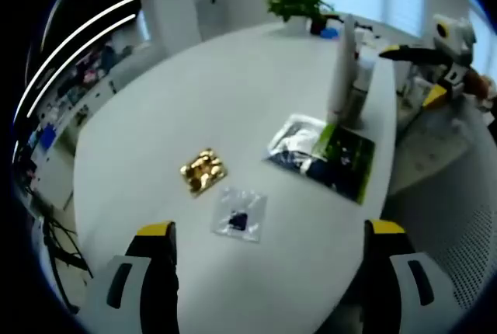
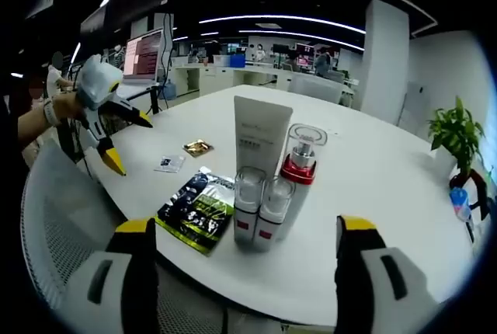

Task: Arrange the skincare products in the storage area until every visible bottle or jar stands upright without overlapping.

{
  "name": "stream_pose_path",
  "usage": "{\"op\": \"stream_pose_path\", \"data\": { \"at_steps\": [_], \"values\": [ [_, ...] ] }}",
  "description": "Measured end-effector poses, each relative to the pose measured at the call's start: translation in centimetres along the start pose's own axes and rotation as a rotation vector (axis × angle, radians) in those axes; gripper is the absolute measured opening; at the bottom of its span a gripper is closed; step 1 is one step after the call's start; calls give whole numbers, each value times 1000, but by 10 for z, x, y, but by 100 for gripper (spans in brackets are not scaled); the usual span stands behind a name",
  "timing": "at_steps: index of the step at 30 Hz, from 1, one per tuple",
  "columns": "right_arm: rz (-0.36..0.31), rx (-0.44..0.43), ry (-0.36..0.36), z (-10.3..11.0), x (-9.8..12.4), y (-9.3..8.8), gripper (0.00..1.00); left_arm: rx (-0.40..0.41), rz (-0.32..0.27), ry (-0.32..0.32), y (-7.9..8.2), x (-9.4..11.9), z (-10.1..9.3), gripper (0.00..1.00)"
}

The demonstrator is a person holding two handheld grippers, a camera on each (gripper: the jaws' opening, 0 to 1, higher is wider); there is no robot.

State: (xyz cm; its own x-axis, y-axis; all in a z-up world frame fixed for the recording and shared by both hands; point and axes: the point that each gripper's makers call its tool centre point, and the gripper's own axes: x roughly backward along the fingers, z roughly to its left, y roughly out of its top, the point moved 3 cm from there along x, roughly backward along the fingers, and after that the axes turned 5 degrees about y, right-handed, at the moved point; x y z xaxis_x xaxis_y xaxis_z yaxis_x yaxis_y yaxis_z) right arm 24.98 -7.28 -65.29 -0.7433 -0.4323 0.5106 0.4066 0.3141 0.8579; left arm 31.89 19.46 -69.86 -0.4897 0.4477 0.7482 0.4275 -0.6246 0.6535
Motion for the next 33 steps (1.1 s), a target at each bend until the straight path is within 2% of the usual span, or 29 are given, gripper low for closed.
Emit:
{"op": "stream_pose_path", "data": {
  "at_steps": [7,17,33],
  "values": [
    [26,17,7,1,0,-3,99,3,38,-36,-7,-19,4,97],
    [45,7,-1,0,0,-5,100,-53,90,-56,-11,-39,14,97],
    [41,10,-6,0,0,-6,99,-34,119,-109,-10,-59,21,68]
  ]
}}
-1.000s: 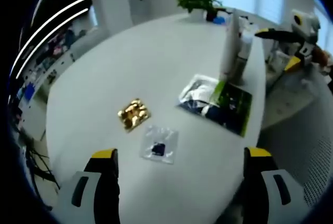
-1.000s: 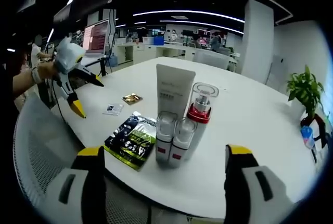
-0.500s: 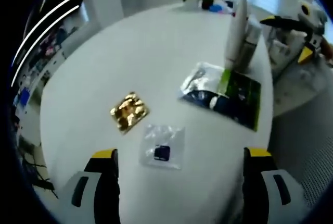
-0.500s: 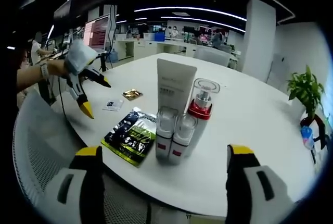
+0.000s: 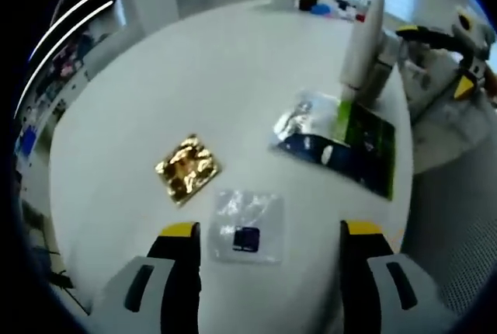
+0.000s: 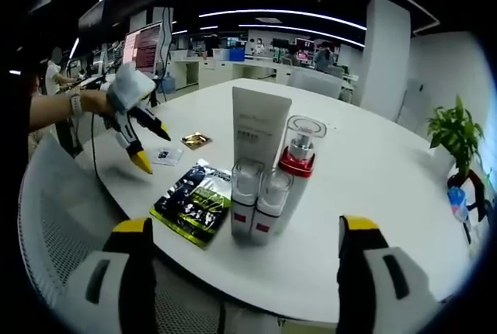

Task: Arrange the skincare products in the storage area until every visible bottle or jar stands upright without overlapping.

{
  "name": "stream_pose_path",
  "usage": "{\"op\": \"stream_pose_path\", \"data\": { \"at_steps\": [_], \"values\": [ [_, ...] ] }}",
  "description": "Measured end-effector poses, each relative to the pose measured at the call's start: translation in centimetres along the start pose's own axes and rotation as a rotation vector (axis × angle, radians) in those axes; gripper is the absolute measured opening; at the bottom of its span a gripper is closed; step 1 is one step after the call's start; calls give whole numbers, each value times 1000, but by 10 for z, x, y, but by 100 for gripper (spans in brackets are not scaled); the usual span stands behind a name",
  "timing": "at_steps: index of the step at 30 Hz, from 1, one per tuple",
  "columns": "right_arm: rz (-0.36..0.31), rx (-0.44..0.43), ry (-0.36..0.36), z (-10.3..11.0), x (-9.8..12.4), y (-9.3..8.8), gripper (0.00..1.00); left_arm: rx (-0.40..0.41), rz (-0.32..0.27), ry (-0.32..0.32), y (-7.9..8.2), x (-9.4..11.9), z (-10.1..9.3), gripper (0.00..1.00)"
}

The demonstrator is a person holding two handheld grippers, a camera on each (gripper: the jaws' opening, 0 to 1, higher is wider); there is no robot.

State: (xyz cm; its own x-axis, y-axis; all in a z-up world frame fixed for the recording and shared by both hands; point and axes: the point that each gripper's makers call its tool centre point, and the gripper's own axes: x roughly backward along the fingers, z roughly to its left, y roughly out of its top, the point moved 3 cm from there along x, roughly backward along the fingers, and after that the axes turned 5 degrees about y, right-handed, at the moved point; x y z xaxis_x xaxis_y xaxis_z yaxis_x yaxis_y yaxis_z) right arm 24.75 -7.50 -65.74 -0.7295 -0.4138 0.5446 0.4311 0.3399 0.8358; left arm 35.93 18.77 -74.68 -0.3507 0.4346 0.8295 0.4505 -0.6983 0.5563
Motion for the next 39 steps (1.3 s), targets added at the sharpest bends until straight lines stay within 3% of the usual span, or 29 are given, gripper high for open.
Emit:
{"op": "stream_pose_path", "data": {
  "at_steps": [6,12,23,28,39],
  "values": [
    [1,3,2,1,0,0,99,-3,40,9,-4,-5,5,59],
    [1,2,0,0,0,0,99,-1,64,44,-7,-9,12,57],
    [-5,-1,-4,-1,0,0,99,14,80,33,-6,-11,13,48],
    [-2,-2,-11,-2,0,0,99,-12,78,15,-3,-10,7,38],
    [-13,-21,-2,-1,1,0,99,-72,83,-18,-3,-10,-6,37]
  ]
}}
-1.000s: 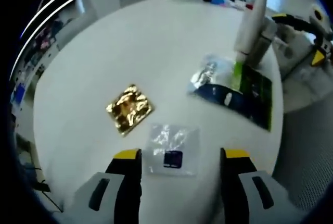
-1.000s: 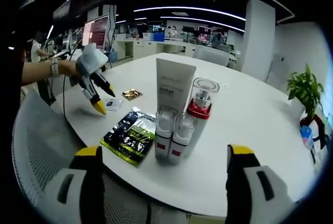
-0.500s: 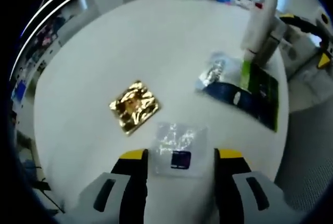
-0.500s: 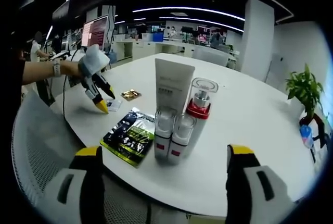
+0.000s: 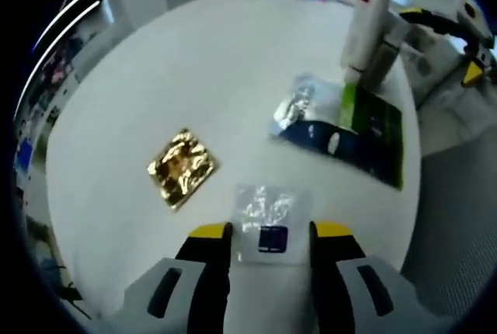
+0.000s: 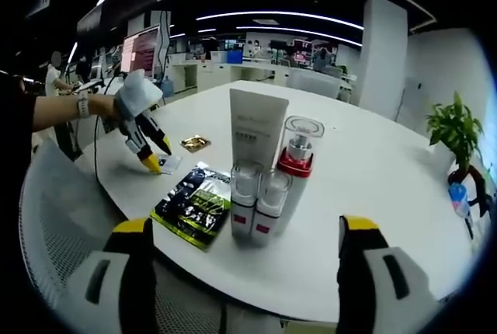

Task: Arrange the skincare products in the storage area until every visible bottle or jar stands upright without overlapping.

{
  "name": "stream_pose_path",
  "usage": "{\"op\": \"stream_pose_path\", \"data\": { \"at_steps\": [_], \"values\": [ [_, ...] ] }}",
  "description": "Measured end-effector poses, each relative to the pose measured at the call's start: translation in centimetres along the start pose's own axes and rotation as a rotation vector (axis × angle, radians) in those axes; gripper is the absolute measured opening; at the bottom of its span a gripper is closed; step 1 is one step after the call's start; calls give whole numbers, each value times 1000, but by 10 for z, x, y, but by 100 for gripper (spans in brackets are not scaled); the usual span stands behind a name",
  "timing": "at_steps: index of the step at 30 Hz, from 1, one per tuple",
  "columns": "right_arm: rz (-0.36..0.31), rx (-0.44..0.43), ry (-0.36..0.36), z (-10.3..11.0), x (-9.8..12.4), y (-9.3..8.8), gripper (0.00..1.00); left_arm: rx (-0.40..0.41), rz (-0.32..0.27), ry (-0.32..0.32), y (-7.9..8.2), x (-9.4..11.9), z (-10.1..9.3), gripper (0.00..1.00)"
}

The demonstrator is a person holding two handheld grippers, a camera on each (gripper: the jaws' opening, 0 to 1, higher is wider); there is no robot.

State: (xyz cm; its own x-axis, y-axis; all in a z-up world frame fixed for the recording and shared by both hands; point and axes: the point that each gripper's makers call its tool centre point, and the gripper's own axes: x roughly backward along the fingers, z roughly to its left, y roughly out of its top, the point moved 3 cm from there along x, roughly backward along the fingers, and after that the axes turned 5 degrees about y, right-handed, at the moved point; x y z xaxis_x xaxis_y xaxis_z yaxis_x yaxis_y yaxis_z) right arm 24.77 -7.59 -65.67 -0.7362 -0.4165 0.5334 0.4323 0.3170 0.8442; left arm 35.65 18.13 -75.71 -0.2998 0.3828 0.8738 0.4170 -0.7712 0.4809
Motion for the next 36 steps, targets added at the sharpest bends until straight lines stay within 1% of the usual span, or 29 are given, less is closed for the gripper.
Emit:
{"op": "stream_pose_path", "data": {
  "at_steps": [9,11,13,15,17,21,25,26,29,30,32,36],
  "values": [
    [-4,-2,-2,-1,1,0,99,-78,-3,-36,3,0,-16,37],
    [-1,5,-4,-1,1,0,99,-80,-2,-38,3,0,-18,37],
    [-5,8,-7,-1,1,1,99,-100,-1,-48,4,-1,-22,37],
    [-8,-8,2,-1,1,1,99,-111,0,-53,5,0,-25,37],
    [-8,-12,0,-1,1,0,99,-138,1,-67,5,0,-30,37],
    [-16,1,12,2,1,2,99,-173,8,-83,6,1,-38,37],
    [-9,18,18,3,1,1,99,-196,9,-94,6,1,-46,37],
    [-14,12,23,4,1,2,99,-198,9,-95,6,1,-48,37],
    [-67,-5,30,5,2,9,99,-213,10,-102,6,2,-54,37],
    [-70,0,32,5,2,9,99,-217,10,-104,6,2,-56,37],
    [-40,5,22,3,2,4,99,-227,9,-107,6,2,-59,37],
    [-52,14,33,5,1,6,99,-243,9,-119,5,2,-67,37]
  ]
}}
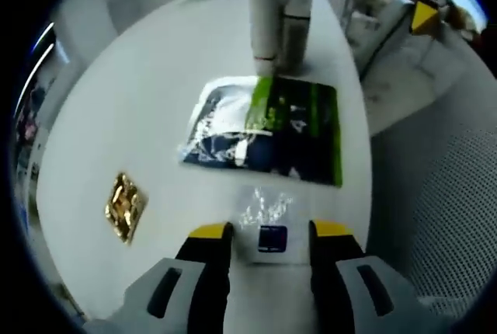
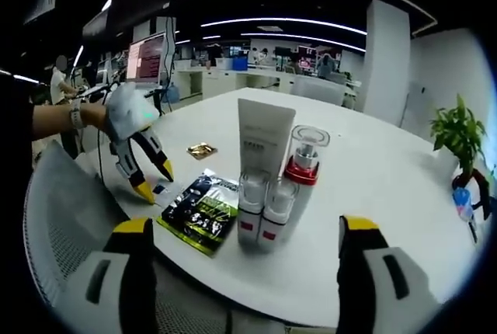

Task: Arrange the skincare products in the storage area until every visible bottle or jar stands upright without overlapping.

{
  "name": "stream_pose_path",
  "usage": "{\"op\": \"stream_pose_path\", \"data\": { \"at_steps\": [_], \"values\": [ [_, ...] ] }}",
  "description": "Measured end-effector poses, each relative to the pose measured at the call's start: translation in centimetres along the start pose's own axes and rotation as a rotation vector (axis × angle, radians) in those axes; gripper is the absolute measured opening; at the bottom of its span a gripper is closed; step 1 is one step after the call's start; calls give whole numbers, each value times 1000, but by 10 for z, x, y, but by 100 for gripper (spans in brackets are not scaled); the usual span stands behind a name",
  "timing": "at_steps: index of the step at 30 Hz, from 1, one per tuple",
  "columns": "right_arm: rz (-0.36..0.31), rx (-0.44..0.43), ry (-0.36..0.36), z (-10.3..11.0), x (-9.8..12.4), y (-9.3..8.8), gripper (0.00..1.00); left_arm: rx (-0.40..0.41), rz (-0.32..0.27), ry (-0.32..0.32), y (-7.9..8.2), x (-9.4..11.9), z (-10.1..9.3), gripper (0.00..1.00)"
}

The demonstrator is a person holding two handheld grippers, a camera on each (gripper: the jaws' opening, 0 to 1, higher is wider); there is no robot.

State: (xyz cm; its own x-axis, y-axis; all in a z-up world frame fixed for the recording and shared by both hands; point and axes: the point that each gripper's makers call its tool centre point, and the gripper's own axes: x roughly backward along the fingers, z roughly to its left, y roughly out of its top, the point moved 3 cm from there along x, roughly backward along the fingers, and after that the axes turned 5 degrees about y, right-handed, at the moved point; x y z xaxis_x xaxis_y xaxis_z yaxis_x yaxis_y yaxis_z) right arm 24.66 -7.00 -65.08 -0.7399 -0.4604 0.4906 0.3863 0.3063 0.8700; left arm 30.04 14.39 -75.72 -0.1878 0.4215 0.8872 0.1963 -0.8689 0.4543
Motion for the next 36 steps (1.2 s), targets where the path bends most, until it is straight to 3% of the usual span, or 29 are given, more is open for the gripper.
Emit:
{"op": "stream_pose_path", "data": {
  "at_steps": [4,19,22,36],
  "values": [
    [15,0,1,-1,0,-2,99,-22,-2,-10,1,-1,-4,37],
    [-25,-7,-28,-5,4,2,99,-96,2,-40,4,-2,-15,37],
    [-50,-25,-35,-6,5,5,99,-97,3,-34,4,-2,-15,37],
    [-39,5,-59,-8,9,5,99,-93,-10,-32,4,1,-16,43]
  ]
}}
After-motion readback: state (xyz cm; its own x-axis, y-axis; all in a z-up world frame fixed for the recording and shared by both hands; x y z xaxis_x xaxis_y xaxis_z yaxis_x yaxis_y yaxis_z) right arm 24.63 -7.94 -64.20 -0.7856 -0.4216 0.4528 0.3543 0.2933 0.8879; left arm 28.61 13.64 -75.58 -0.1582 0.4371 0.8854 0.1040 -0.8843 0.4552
